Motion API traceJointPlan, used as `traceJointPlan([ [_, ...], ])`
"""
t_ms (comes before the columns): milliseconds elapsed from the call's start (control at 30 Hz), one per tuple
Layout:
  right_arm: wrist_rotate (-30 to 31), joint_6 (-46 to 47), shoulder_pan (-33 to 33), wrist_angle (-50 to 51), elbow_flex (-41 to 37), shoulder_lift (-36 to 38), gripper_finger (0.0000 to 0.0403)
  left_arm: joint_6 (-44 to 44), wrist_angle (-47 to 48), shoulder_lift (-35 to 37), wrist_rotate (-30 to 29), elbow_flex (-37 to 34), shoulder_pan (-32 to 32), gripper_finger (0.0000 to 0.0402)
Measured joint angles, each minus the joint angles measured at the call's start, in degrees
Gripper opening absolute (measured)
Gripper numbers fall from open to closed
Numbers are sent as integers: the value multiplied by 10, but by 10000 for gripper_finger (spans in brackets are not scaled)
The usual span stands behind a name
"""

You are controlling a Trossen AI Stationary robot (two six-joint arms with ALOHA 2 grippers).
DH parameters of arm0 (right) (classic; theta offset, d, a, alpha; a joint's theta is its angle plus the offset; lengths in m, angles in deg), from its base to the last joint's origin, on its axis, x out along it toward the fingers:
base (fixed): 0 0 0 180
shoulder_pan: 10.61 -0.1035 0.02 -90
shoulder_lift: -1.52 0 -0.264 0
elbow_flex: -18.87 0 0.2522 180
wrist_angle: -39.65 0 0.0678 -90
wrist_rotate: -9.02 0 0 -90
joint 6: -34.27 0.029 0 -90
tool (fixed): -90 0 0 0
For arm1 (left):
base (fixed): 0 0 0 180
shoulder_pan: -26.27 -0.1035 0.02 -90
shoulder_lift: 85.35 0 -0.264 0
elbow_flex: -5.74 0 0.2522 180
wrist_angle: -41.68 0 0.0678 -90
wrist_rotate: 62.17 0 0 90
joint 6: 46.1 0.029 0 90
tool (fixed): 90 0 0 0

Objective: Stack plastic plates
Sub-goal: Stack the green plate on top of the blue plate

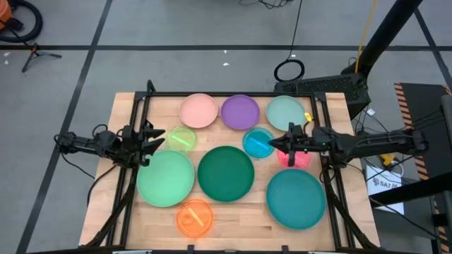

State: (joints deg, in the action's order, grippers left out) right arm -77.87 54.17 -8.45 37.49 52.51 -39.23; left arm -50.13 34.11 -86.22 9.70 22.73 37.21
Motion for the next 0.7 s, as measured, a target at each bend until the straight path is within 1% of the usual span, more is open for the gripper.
traceJointPlan([
  [100, -1, -5, 0, -1, 31, -42, 6, -30, 0, 0, 0, 0, 0, 173],
  [167, -3, -9, 0, 2, 50, -70, 6, -34, 0, 0, 0, 0, 0, 173],
  [333, -3, -11, 0, 41, 110, -134, 6, 9, -37, 0, 1, 0, 0, 173],
  [400, -4, -7, 0, 73, 135, -156, 6, 39, -27, 0, 1, 12, 0, 173],
  [467, -11, 9, 0, 111, 162, -177, 6, 76, 4, 0, 1, 32, 0, 173],
  [567, -36, 49, 0, 166, 198, -207, 6, 133, 88, 0, 1, 63, 0, 173],
  [633, -60, 100, 0, 203, 219, -224, 6, 167, 142, 0, 1, 83, 0, 173],
  [700, -91, 160, 0, 239, 239, -240, 6, 199, 175, 0, 0, 98, 0, 173],
])
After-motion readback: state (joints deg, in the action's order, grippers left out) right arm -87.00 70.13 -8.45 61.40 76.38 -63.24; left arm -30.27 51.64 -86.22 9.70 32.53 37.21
